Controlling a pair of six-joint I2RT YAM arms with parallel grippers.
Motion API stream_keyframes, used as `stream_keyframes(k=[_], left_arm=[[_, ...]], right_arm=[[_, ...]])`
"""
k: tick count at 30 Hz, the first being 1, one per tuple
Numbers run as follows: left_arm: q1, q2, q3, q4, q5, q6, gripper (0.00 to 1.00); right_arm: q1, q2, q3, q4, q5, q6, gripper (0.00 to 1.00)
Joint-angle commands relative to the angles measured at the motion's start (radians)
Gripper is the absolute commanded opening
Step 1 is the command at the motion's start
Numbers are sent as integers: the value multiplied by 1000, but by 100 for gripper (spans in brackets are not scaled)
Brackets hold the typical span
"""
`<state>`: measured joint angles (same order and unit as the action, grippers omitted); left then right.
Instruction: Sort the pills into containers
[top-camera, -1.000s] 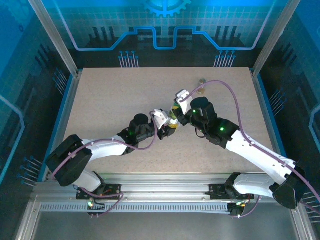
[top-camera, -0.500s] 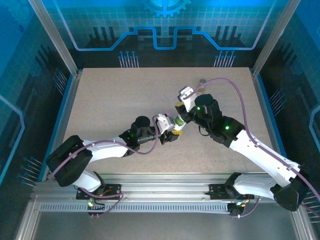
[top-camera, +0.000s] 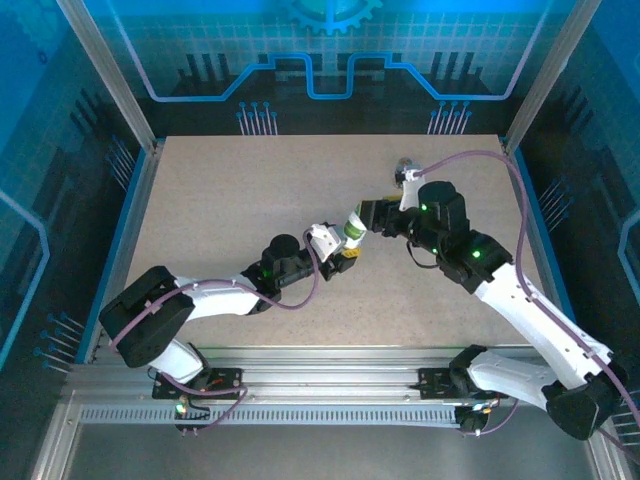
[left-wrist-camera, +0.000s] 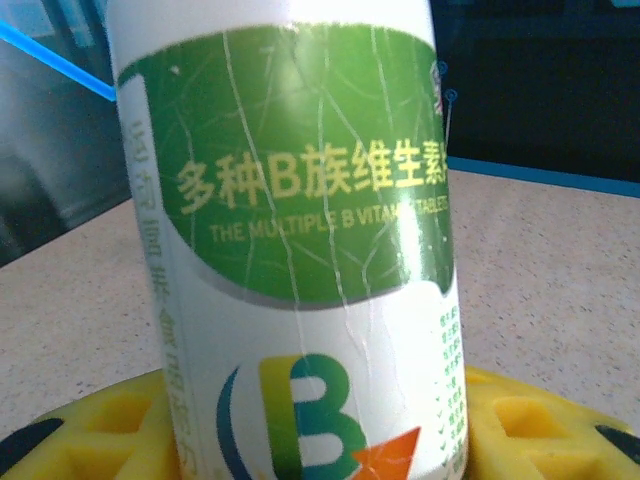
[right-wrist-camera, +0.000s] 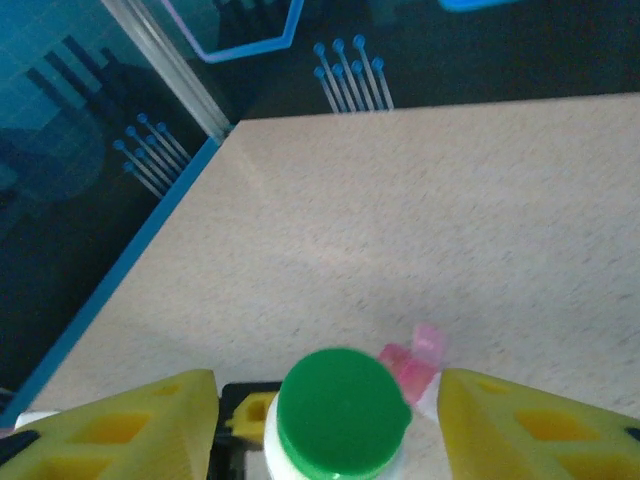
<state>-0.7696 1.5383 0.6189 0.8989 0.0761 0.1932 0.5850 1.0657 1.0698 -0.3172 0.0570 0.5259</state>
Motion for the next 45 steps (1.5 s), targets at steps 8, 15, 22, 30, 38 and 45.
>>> stream_keyframes(k=[8,15,22,30,38,45], left_arm=[[-6,-4,-8,97,-40,-10,0],[-5,-2,-8,109,6,-31,0],[-8,3,-12,127,40,-47,0],[-11,22,-9,126,89,-59,0],[-32,25,18,86,204,-23,0],[-44,16,36,34,244,-8,0]], right_arm=[[-28,59,-63,152,-167,143,61],[-30,63,-78,182,-138,135,57],[-33,57,-103,229,-117,134,57],[-31,40,-104,241,-72,91,42],[-33,3,-185,355,-24,101,16],[-20,-34,-219,333,12,-115,0]])
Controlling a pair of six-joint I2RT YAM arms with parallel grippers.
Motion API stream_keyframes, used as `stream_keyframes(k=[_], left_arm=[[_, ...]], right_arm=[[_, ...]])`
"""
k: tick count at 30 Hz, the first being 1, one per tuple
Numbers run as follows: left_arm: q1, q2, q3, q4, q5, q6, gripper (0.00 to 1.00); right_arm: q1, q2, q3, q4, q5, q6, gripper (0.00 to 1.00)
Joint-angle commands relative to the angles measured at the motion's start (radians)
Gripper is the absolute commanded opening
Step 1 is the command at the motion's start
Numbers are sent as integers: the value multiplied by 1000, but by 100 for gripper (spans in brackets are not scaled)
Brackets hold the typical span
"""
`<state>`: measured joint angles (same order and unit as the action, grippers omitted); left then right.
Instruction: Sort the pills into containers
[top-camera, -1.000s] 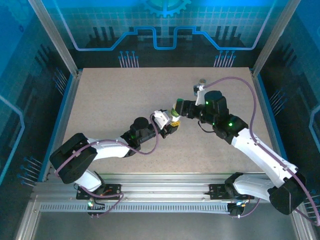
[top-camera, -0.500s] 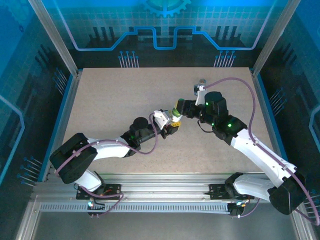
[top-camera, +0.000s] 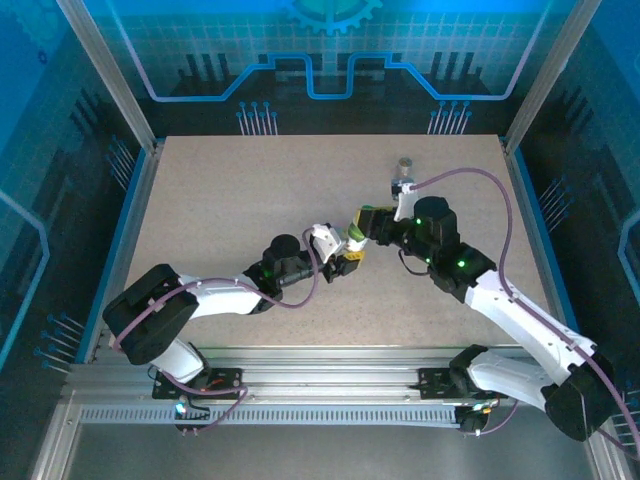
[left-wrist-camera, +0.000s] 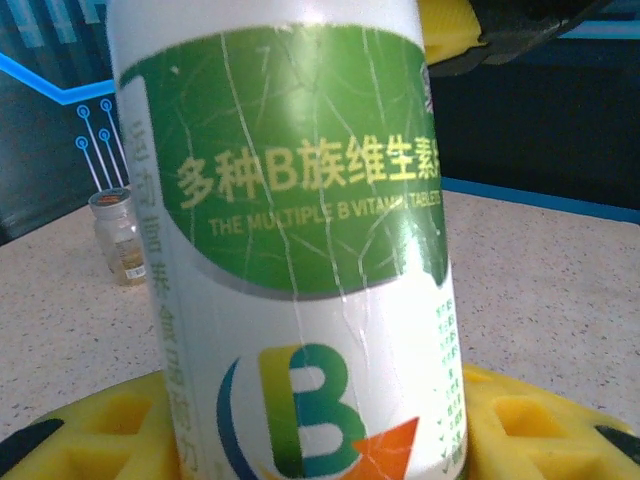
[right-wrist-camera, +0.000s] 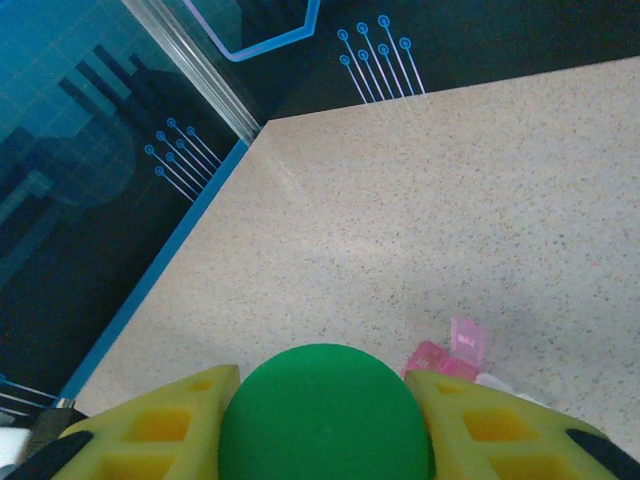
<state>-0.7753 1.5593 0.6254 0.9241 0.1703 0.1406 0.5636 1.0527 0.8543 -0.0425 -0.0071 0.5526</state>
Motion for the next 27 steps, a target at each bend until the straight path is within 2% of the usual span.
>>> stream_keyframes(k=[1,11,20,23,26,27], left_arm=[[-39,-5,28,4,156,44,0],[-40,-7,37,-28,235,43,0],[-39,-8,45,-76,244,60,0],[-39,-1,47,-68,238,59,0],[-39,11,46,-48,225,53,0],[-39,15,45,-37,216,51,0]], right_arm=[[6,-27,-4,40,100,-178,0],[73,-64,-6,-38,310,-517,0],[104,-73,54,-93,364,-709,0],[108,-71,75,-112,338,-716,0],[106,-81,105,-127,300,-612,2],[100,-85,116,-133,279,-562,14]])
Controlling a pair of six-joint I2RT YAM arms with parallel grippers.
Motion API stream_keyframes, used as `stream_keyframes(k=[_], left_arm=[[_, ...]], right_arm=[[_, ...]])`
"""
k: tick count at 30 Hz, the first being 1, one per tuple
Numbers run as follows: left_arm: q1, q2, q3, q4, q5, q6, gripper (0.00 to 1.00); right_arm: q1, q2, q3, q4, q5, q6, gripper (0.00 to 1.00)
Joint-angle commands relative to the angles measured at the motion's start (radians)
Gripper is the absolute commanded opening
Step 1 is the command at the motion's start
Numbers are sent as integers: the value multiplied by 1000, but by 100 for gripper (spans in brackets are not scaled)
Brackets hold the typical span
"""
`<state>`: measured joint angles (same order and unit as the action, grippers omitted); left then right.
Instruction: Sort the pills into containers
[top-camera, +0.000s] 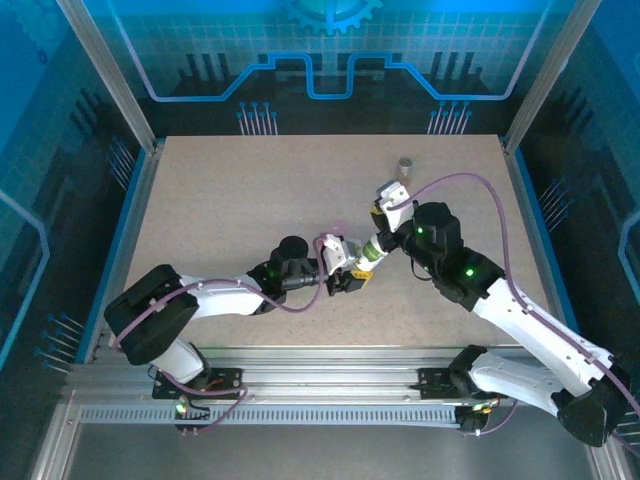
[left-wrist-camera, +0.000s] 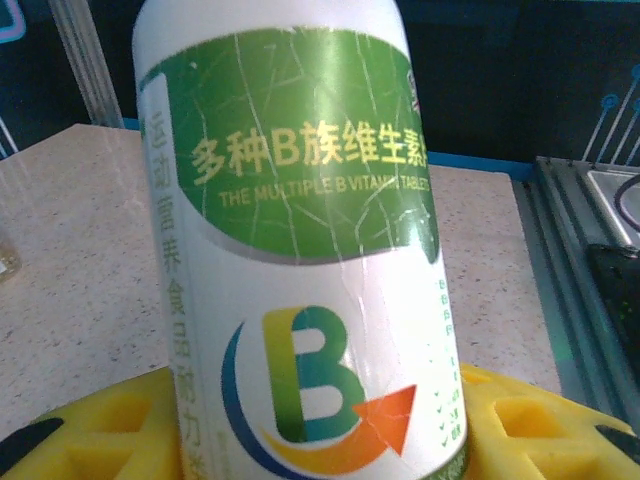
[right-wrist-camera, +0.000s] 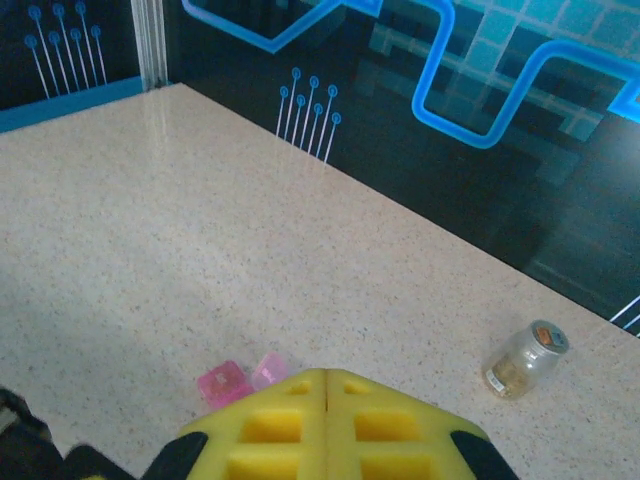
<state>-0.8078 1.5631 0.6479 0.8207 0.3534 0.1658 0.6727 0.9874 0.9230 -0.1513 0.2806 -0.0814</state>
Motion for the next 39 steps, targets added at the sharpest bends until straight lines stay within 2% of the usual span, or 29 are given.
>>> stream_keyframes(k=[1,2,4,6,8,14,18,24,31,32,34,35,39], left_arm=[[-6,16,20,78,21,23,0],[-6,21,17,90,13,22,0],[-6,28,9,116,-20,22,0],[-5,31,-3,155,-65,21,0],[-5,33,-13,187,-108,26,0],[-5,44,-19,246,-213,51,0],[-6,50,-16,265,-212,45,0],[-6,46,-21,271,-206,40,0],[-6,48,-22,271,-172,33,0],[-6,48,-22,273,-165,32,0],[-7,51,-22,275,-155,28,0],[-7,51,-22,274,-146,26,0],[-7,54,-22,273,-105,15,0]], right_arm=[[-19,-23,62,-33,-42,124,24],[-29,-23,74,-45,-66,173,33],[-65,-17,112,-109,-78,318,57],[-108,-8,133,-183,-116,437,67],[-147,-17,110,-192,-197,504,68],[-201,-46,4,-107,-308,694,65],[-222,-16,-36,-20,-413,804,65],[-226,32,-38,44,-491,864,64],[-227,24,-51,84,-482,865,42],[-226,18,-74,102,-478,864,32],[-227,-1,-108,156,-469,858,5],[-226,-12,-125,178,-459,853,0],[-225,-43,-163,228,-431,789,0]])
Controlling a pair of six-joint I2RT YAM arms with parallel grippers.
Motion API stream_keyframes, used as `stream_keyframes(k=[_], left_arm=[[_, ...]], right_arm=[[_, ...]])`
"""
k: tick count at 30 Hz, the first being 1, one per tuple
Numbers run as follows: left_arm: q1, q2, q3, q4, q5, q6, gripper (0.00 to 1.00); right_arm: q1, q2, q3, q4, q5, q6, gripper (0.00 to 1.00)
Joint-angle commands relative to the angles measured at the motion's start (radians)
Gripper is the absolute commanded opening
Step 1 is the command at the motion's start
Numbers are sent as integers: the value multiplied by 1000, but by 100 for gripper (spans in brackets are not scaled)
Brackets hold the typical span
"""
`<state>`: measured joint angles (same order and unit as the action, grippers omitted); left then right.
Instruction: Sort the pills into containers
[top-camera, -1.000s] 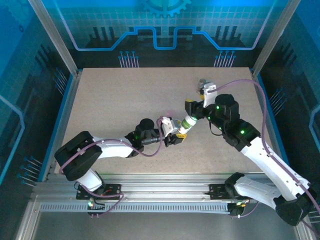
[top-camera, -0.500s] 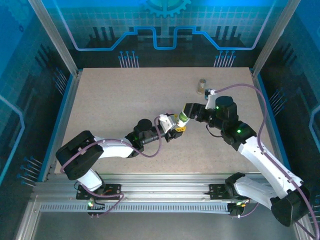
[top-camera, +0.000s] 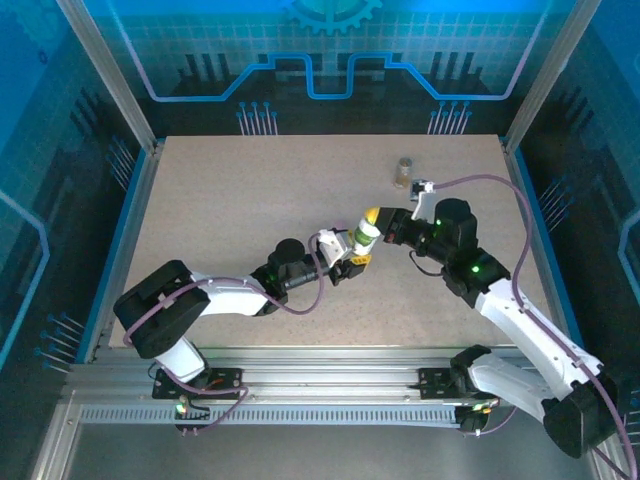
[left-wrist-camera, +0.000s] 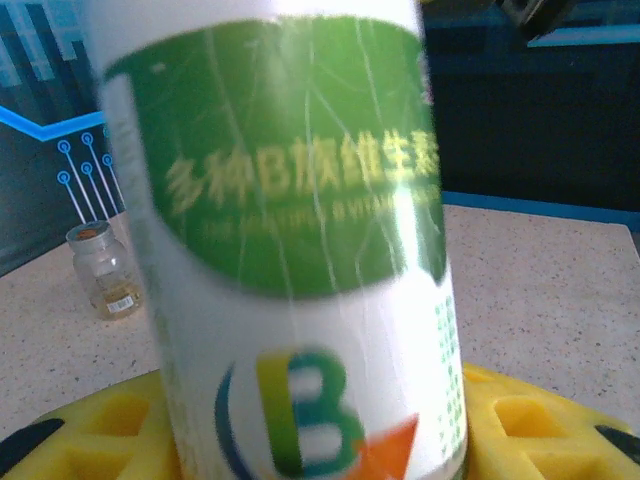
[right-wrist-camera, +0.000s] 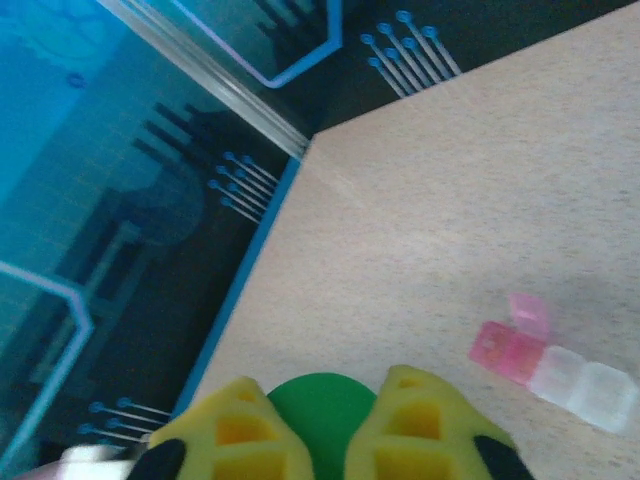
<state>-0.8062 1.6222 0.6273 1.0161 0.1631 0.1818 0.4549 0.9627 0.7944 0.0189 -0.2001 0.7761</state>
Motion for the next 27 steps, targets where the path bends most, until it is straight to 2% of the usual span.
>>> stream_keyframes(k=[1,5,10,11,12,18,22,27], left_arm=[[-9,-4,-1,75,92,-3,0],[-10,-2,3,52,109,-10,0],[-9,-1,-5,61,92,-12,0],[-9,-1,-2,53,87,-12,0],[-9,-2,1,42,77,-12,0],[-8,1,29,-27,46,-11,0],[-8,5,34,-16,52,-21,0],[-9,1,40,-21,61,-28,0]], right_arm=[[-5,-24,-38,65,53,-96,0],[31,-50,-29,23,129,-233,0],[39,-58,4,-57,162,-276,2],[40,-60,10,-65,158,-265,17],[40,-63,21,-76,152,-256,28],[56,-42,109,-179,97,-244,57],[75,-10,129,-206,93,-227,62],[114,37,113,-159,125,-221,67]])
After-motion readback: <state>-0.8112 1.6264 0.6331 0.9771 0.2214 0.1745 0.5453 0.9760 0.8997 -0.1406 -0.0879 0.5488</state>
